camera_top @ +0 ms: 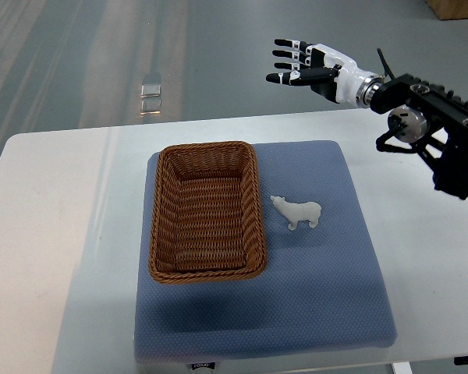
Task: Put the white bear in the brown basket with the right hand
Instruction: 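Swing the right hand over and above the white polar bear figurine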
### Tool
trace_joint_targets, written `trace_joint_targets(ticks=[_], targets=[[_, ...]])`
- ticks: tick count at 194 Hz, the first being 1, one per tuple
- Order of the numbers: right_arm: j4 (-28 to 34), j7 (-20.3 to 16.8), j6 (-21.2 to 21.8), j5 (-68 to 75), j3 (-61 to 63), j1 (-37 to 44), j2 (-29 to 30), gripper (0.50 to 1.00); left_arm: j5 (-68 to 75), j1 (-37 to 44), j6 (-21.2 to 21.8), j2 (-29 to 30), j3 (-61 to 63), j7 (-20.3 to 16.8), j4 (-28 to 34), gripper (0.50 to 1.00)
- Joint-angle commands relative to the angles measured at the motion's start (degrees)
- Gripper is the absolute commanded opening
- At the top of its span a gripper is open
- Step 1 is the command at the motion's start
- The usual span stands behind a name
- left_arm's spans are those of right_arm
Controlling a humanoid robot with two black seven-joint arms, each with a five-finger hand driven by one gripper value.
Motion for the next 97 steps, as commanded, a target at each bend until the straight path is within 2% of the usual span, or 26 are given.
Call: trace_joint_targets(ticks=[1, 19, 29, 62, 77, 97], targets=[[4.7, -4.4, 5.8, -10.1, -7.8, 6.5, -4.5, 0.928, 0.1, -0.1, 0.0, 0.0, 0.0, 0.0, 0.0, 1.000], [9.0, -8.4, 11.7, -16.3, -15.6, 12.9, -7.2, 0.926, 0.1, -0.1, 0.0, 0.0, 0.0, 0.0, -0.1, 1.000], [11.9, -12.3, 16.7, -17.6, -22.8, 18.6, -8.9, 0.926, 0.1, -0.2, 0.0, 0.0, 0.0, 0.0, -0.1, 1.000], [19.0, -18.9, 16.7, -17.4, -34.9, 29.7, -11.2, 0.926, 0.1, -0.2, -0.1, 0.0, -0.1, 0.0, -0.1, 1.000], [20.7, -23.0, 16.7, -17.3, -36.1, 31.3, -11.8, 0.926, 0.1, -0.2, 0.0, 0.0, -0.1, 0.0, 0.0, 1.000], [23.1, -24.7, 16.7, -14.2, -36.0, 31.5, -13.9, 0.926, 0.0, -0.1, 0.0, 0.0, -0.2, 0.0, -0.1, 1.000]])
